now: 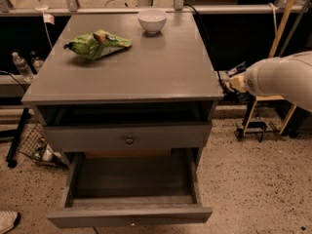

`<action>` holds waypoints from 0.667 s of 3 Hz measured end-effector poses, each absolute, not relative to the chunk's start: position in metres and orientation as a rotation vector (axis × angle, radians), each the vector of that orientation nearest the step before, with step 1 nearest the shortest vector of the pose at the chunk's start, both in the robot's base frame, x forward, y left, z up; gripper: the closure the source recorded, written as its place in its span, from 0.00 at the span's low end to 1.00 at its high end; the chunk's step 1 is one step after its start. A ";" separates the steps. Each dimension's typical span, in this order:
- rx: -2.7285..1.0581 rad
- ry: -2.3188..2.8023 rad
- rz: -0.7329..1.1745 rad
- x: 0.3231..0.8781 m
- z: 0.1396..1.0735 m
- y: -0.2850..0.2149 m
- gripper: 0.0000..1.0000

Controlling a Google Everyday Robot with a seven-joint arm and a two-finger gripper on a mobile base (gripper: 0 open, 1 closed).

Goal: Pick rxbar blueberry from middle drawer and place on counter

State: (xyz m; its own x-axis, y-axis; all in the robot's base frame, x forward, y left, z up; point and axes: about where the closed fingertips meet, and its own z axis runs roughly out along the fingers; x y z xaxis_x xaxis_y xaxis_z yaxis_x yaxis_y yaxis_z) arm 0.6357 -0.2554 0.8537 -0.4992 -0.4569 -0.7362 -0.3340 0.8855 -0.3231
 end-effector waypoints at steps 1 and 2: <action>-0.672 2.096 -0.161 0.660 0.872 -0.225 1.00; -0.748 2.070 -0.149 0.674 0.880 -0.204 1.00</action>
Offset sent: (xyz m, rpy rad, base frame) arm 0.0556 0.0751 0.0340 -0.0741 -0.0210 0.2240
